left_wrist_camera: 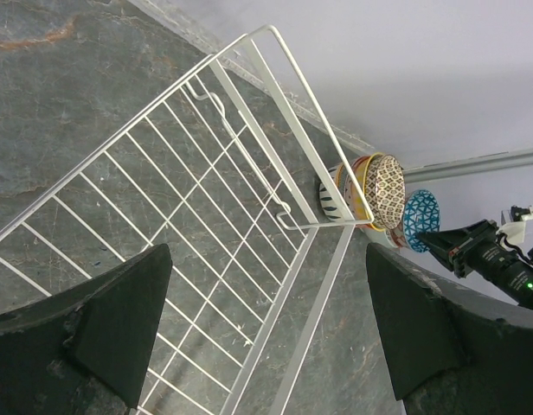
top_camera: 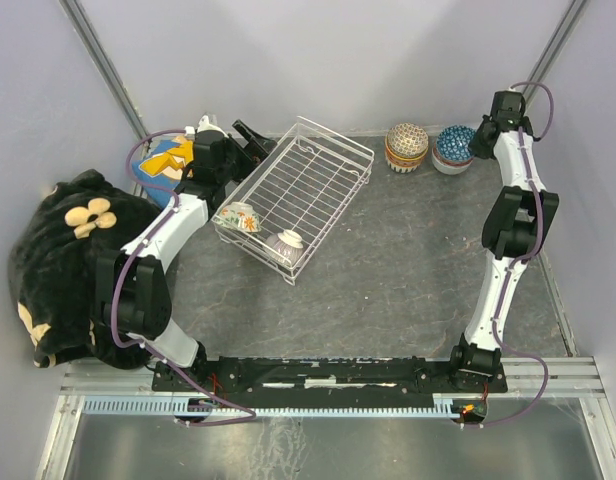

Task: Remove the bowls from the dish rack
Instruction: Place the bowl with the bowl.

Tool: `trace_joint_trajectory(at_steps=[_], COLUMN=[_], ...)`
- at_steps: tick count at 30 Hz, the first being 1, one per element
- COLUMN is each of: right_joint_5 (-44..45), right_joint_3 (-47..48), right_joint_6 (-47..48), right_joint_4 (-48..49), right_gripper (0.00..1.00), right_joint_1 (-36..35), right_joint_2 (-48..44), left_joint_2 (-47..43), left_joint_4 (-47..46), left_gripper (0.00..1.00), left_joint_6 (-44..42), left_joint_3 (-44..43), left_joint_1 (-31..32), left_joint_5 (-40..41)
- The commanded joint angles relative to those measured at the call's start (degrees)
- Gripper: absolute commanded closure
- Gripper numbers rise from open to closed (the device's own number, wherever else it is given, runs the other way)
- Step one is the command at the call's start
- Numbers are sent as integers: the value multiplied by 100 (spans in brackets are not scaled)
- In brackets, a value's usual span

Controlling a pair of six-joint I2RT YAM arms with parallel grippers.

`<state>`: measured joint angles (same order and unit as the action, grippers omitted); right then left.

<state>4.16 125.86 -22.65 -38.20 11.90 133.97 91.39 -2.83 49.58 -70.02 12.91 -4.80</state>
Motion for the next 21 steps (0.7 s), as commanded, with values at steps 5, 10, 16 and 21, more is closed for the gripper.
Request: trace_joint_trajectory(at_steps=[5,10,16,21], right_joint_5=[111,119,142,117], right_joint_3=[376,439,457,470], right_joint_6=[-49,-84,-85,-96], right_joint_4=[360,352,365,379], right_gripper=[99,99,88,76], right_joint_1=[34,31,29,29], right_joint_2=[91,222,274,279], left_joint_2=[89,128,162,179], left_joint_4=[-143,-148,-148,-148], left_gripper=[1,1,1,1], left_joint_6=[-254,-256,-247,-247], left_joint_3=[-278,-290,-310,-330], left_joint_1=[40,38,43,50], left_joint_5=[53,67,75,59])
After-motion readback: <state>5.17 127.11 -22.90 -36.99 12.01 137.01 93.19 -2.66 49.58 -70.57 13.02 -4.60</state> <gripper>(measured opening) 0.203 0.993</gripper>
